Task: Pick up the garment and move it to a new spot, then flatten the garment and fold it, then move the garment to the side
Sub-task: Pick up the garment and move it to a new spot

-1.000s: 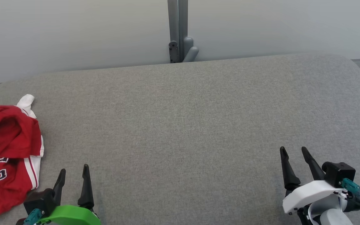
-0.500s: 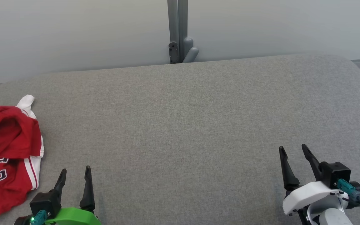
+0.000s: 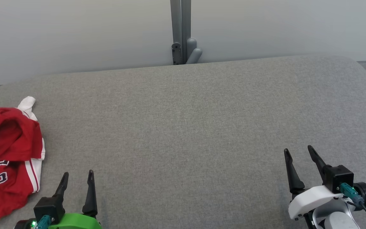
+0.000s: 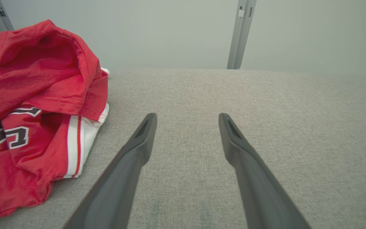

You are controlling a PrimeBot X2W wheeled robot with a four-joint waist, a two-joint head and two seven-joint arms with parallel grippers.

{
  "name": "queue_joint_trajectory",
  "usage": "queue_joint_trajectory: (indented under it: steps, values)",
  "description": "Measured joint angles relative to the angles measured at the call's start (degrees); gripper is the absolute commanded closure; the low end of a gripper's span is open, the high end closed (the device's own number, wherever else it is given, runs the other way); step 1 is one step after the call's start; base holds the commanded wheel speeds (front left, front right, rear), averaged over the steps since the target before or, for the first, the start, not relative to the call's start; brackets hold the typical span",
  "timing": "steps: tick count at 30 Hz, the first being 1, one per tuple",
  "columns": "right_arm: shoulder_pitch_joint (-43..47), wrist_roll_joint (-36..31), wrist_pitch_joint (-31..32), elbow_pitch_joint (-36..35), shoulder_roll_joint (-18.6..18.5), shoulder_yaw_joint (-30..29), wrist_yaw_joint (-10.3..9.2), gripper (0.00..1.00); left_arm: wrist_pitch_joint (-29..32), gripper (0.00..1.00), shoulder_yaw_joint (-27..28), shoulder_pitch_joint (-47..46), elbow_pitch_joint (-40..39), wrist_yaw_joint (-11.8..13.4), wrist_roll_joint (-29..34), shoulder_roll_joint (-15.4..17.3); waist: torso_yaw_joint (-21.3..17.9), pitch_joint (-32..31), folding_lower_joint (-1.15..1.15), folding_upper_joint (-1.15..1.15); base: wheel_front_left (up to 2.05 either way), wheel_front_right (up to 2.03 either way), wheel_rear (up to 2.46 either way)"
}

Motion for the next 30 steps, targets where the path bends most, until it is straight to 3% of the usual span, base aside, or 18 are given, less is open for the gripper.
queue_joint_trajectory:
  steps: [13, 30]
  values:
    - [-0.08, 0.03, -0.04, -1.05, -0.13, 1.57, 0.00, 0.00, -0.09, 0.00, 0.29, 0.02, 0.53, 0.96, -1.05, 0.02, 5.13, 0.62, 0.00, 0.00, 0.00, 0.00, 0.00]
    - [-2.02, 1.40, -0.04, 0.60, -0.11, 7.13, 0.00, 0.00, -0.09, 0.00, 4.11, 2.64, 1.72, 3.11, -2.30, 0.04, 24.45, 0.92, 0.00, 0.00, 0.00, 0.00, 0.00]
